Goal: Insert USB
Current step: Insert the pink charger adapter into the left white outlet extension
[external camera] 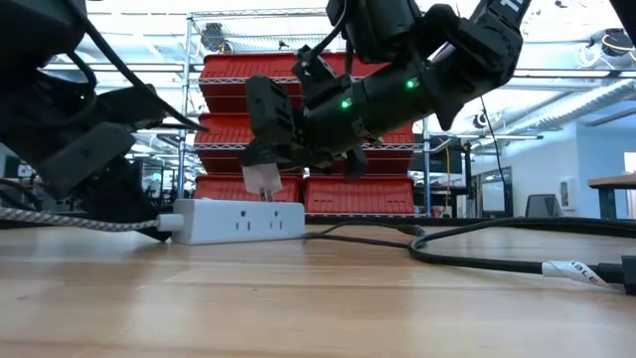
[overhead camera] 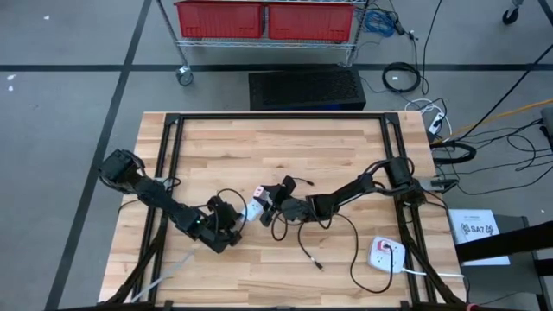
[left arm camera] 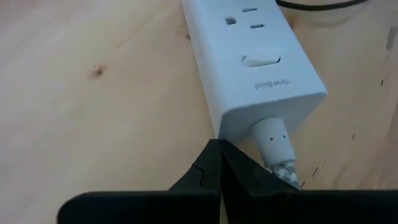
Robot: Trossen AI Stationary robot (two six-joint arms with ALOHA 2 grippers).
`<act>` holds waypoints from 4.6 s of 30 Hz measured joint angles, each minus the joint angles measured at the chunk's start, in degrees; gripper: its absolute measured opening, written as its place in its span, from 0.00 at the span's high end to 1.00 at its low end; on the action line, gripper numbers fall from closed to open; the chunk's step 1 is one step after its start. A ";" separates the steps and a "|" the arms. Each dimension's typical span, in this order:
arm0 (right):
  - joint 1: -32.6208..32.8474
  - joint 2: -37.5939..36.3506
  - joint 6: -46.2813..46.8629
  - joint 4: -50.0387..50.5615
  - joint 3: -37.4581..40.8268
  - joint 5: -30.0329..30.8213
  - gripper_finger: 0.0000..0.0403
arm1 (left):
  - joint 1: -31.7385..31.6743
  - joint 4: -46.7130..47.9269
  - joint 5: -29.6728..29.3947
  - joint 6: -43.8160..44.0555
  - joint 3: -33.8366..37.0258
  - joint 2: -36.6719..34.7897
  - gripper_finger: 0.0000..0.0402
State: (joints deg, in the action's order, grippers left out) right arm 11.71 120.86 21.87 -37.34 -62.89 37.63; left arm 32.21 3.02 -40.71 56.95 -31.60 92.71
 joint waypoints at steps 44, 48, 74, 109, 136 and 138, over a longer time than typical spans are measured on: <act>8.73 -5.25 -14.08 -4.45 0.18 -8.89 0.60 | 12.24 -33.68 -18.34 -17.98 -0.09 -0.26 1.00; 10.57 -5.27 -17.19 -9.44 0.16 -9.39 0.60 | 13.13 -41.73 -18.19 -28.90 -0.07 -0.26 1.00; 15.08 -11.37 -23.96 -17.39 0.07 -10.96 0.60 | 10.29 -75.20 -2.63 -64.47 -0.33 -0.13 0.52; 15.07 -11.67 -24.04 -14.34 -0.20 -9.08 0.60 | 4.66 -78.46 6.77 -64.40 -1.20 0.02 0.53; 15.45 -11.85 -18.91 -5.58 -0.09 -7.14 0.60 | 4.72 -75.82 6.43 -64.83 -1.18 0.02 0.79; 15.45 -11.85 -18.92 -5.54 -0.03 -7.17 0.60 | 4.72 -75.27 6.42 -64.85 -1.18 0.02 0.82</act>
State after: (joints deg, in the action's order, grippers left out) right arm 27.16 109.01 2.95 -42.87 -62.92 30.46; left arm 36.93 -72.26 -34.29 -7.90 -32.77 92.73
